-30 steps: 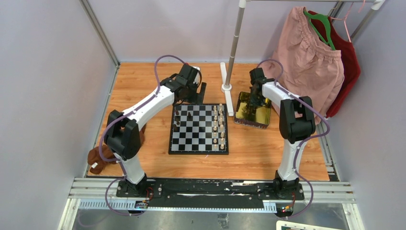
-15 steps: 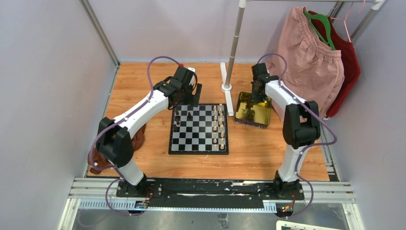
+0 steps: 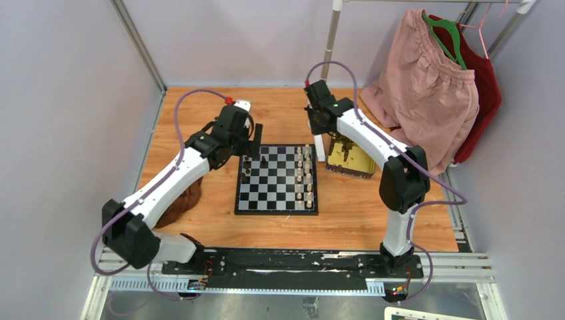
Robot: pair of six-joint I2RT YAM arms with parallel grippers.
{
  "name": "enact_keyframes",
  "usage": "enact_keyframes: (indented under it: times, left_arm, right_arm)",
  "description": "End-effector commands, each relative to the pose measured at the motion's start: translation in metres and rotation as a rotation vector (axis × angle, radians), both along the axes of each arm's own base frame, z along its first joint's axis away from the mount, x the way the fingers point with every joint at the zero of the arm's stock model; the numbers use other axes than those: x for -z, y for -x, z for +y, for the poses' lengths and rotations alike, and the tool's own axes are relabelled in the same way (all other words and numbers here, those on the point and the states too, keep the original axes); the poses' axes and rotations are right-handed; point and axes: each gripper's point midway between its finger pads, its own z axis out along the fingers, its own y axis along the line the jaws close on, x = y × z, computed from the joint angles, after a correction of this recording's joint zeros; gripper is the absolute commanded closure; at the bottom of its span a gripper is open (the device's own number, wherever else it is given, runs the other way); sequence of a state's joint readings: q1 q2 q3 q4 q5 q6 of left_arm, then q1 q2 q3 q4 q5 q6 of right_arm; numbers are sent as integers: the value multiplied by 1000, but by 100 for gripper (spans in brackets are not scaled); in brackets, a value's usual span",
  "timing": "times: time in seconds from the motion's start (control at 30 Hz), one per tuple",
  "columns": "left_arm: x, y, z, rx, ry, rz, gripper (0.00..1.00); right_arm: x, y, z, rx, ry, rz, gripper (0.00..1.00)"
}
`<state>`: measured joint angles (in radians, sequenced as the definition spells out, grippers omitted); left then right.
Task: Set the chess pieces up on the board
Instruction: Place the chess piece on the chessboard.
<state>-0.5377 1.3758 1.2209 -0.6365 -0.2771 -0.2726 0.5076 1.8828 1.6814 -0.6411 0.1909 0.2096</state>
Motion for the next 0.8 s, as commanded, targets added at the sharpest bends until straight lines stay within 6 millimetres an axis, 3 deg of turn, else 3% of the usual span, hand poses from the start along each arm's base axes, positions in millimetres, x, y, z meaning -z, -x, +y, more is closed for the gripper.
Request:
enact_keyframes:
  times: [0.0, 0.2, 0.37, 0.57, 0.77]
  left_arm:
    - [-24, 10, 29, -79, 19, -94, 0]
    - [-32, 31, 56, -133, 17, -131, 0]
    - [-34, 42, 69, -153, 16, -139, 0]
    - [-35, 48, 74, -158, 18, -143, 0]
    - [-34, 46, 73, -158, 23, -142, 0]
  right_arm:
    - [6, 17, 47, -127, 40, 44, 100]
    - [26, 39, 110, -261, 49, 91, 100]
    - [42, 58, 148, -338, 55, 123, 100]
    - [55, 77, 175, -404, 65, 150, 100]
    - [69, 91, 186, -437, 80, 181, 100]
